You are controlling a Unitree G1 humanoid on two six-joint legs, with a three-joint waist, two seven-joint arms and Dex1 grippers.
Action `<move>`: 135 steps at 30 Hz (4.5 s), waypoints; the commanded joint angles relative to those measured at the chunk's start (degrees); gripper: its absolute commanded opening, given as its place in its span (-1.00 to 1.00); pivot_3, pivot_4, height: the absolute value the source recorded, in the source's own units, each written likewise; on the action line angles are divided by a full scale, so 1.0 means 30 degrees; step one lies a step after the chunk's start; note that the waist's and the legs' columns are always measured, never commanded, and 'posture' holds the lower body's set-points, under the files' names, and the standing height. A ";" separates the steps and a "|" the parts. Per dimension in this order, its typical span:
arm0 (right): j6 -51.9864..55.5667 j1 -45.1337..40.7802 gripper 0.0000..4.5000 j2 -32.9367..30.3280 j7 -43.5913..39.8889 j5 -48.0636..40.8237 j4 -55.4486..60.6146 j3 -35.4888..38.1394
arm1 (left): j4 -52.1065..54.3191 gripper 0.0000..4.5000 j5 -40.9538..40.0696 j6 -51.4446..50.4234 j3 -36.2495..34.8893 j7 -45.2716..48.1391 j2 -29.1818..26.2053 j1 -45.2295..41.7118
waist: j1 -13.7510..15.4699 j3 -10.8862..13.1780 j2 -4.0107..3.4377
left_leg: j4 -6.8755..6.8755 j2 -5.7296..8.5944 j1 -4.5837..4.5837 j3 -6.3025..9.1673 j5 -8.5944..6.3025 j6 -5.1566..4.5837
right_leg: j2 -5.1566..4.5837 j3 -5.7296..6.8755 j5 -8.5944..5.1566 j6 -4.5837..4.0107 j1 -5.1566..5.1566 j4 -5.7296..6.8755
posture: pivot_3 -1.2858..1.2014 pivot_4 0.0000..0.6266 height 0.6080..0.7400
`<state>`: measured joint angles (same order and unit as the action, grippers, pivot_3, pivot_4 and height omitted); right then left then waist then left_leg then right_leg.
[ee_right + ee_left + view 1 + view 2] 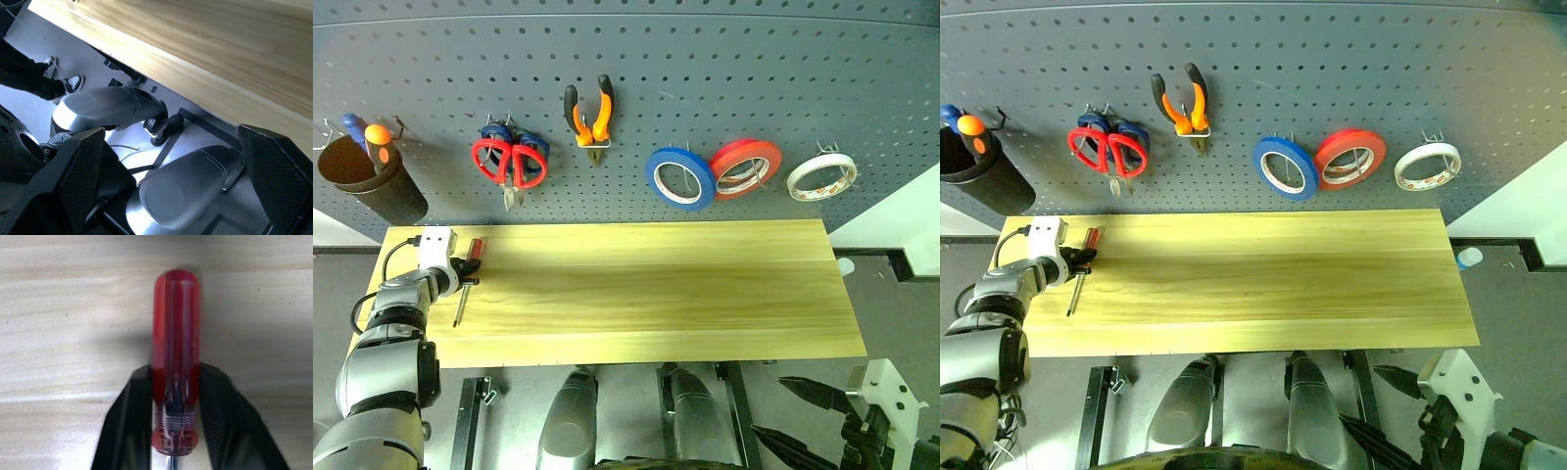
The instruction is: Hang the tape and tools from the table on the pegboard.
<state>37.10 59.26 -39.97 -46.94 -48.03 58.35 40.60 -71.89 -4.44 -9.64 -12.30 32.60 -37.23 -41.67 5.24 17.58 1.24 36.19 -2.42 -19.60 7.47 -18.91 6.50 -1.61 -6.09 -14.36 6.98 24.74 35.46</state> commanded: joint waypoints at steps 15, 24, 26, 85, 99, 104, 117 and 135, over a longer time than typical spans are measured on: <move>0.0023 -0.1930 1.00 -0.0254 0.0924 0.0455 -0.0261 -0.1982 | 0.2113 -0.60 -0.0686 -0.0205 -0.0131 0.1919 0.0329 0.1991 | -0.0013 -0.0013 -0.0001 | 0.0007 0.0001 0.0002 -0.0001 0.0013 0.0024 | -0.0003 -0.0001 0.0004 0.0001 -0.0001 0.0009 | 0.19 -0.14 1.00; -0.0329 -0.6153 1.00 -0.0042 0.2063 0.0986 -0.1625 -0.5409 | 0.6834 -0.60 -0.1703 -0.1671 -0.0400 0.2695 0.0284 0.4696 | 0.0058 -0.0191 0.0011 | 0.0029 0.0000 -0.0001 -0.0006 0.0014 0.0024 | -0.0009 -0.0002 0.0014 -0.0006 -0.0007 0.0030 | 0.23 -0.34 1.00; -0.0521 -0.7180 1.00 0.0085 0.2260 0.1328 -0.2043 -0.6211 | 0.8512 -0.60 -0.1992 -0.2213 -0.0491 0.2626 0.0347 0.5557 | 0.0114 -0.0317 0.0062 | 0.0032 -0.0001 0.0002 -0.0006 0.0014 0.0023 | -0.0007 0.0002 0.0017 -0.0010 -0.0006 0.0039 | 0.24 -0.40 1.00; -0.6801 -2.2308 1.00 0.3996 -0.0511 0.6809 -1.2436 -1.4085 | 1.7335 -0.60 0.2713 0.9800 0.0508 -0.8033 0.3167 0.1531 | 0.6039 -0.4304 -0.0142 | 0.0296 0.0010 0.0363 -0.0025 0.0002 0.0000 | 0.0037 0.0023 0.0074 -0.0183 -0.0493 -0.0017 | 0.40 -1.00 1.00; -0.6375 -2.1442 1.00 0.3896 0.0047 0.6934 -1.1637 -1.4095 | 0.5772 -0.60 0.2565 1.3386 0.1233 -0.7708 0.3823 -0.6753 | 0.6315 -0.4319 -0.0148 | 0.0284 0.0015 0.0331 -0.0026 0.0003 0.0001 | 0.0044 0.0031 0.0112 -0.0120 -0.0492 -0.0074 | 0.36 -1.00 1.00; -0.6272 -2.1103 1.00 0.3890 0.0338 0.6962 -1.1269 -1.4071 | 0.3367 -0.60 0.1642 1.2634 0.0935 -0.6600 0.4230 -0.8185 | 0.6237 -0.4320 -0.0146 | 0.0282 0.0014 0.0336 -0.0026 0.0002 0.0000 | 0.0046 0.0031 0.0112 -0.0121 -0.0494 -0.0069 | 0.35 -1.00 1.00; -0.5894 -2.0119 1.00 0.3699 0.1129 0.6910 -1.0301 -1.3769 | 0.1178 -0.60 0.1490 1.2725 0.1092 -0.6256 0.4944 -0.8784 | 0.5528 -0.4323 -0.0141 | 0.0285 0.0014 0.0336 -0.0025 0.0002 0.0001 | 0.0046 0.0031 0.0113 -0.0119 -0.0501 -0.0070 | 0.32 -1.00 1.00; -0.5701 -2.0090 1.00 0.3269 0.1459 0.6896 -1.0294 -1.3586 | 0.2992 -0.60 0.1613 1.2672 0.1148 -0.7475 0.4550 -0.4991 | 0.4279 -0.4394 -0.0133 | 0.0292 0.0014 0.0382 -0.0019 0.0004 0.0000 | 0.0044 0.0027 0.0115 -0.0120 -0.0538 -0.0032 | 0.31 -1.00 1.00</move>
<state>20.40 -0.01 -29.90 -42.52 -26.67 25.72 -1.26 -65.44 0.54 27.99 -8.73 10.70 -23.39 -56.60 18.07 4.40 0.84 37.07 -2.38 -18.45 7.41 -18.90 6.50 -1.48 -6.01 -14.02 6.62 23.12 35.36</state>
